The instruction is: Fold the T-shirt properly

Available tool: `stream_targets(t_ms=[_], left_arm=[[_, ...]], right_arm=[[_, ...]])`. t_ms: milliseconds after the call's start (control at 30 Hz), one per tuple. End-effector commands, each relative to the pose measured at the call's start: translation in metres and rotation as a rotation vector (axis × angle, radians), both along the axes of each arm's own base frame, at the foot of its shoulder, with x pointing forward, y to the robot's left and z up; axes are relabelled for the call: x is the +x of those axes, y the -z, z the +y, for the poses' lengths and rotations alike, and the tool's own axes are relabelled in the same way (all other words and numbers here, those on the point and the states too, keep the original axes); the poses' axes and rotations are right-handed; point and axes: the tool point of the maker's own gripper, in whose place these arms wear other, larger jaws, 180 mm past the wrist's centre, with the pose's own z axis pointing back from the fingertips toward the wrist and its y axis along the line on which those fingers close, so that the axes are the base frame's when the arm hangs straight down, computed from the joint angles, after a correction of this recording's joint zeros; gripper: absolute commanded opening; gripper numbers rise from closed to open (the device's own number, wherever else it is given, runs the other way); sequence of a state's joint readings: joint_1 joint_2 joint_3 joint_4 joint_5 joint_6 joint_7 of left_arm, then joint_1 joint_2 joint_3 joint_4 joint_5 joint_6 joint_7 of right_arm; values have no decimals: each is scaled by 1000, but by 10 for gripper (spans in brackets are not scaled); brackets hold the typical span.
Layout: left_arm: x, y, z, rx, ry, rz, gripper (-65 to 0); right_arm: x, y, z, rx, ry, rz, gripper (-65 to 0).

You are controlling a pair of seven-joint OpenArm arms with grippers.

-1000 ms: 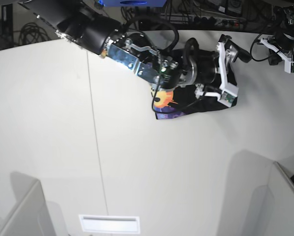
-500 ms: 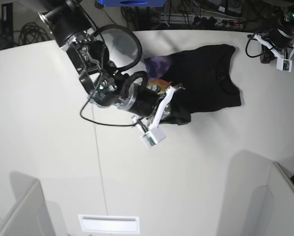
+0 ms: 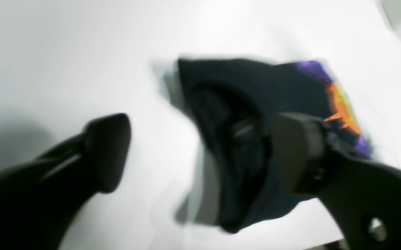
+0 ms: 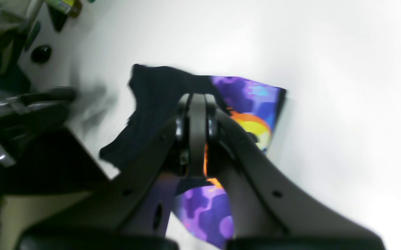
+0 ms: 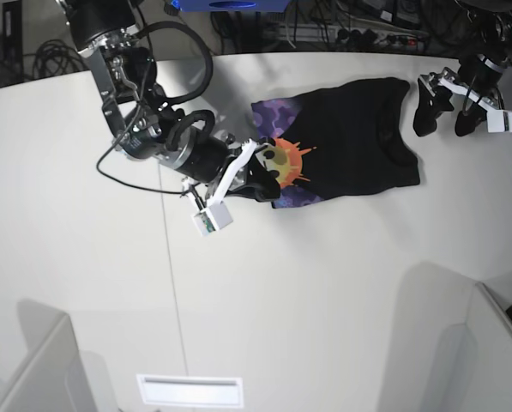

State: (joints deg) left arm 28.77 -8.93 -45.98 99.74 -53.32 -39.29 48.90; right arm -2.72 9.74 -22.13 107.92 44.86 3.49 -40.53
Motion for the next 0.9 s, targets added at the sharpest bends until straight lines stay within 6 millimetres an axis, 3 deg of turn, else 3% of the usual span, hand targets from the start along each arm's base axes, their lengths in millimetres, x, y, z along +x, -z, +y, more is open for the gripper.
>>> stream_targets(t_ms=[0,133,267,467,567,700,767,867], left_arm=[[5,-1,-3,-25,12,-23,0],[9,33,-28,-131,44,40,-3],[22,46,-54,-192,96,58,-3],[40,71,-68,-276,52,131,-3],[48,76,-89,-304,104,143,-3],[49,88,-96,-329,83,192,-13],[49,92,-94,-335,57,211,-77],[50,93,-99,-332,77,224,-273]], right_arm=[[6,-16,-1,20,1,-55,-650],[0,-9,-5,7,1,-39,-650],[-6,-3,-8,-3,0,-21,-650],[-12,-3,-11,1,6,-16,-650],[-11,-1,-18,-1,28,-10,-650],[-10,4,-32,-11,70,3,-650],[-9,7,-44,-29,94,7,-650],[-8,14,-62,-49,139,22,-650]])
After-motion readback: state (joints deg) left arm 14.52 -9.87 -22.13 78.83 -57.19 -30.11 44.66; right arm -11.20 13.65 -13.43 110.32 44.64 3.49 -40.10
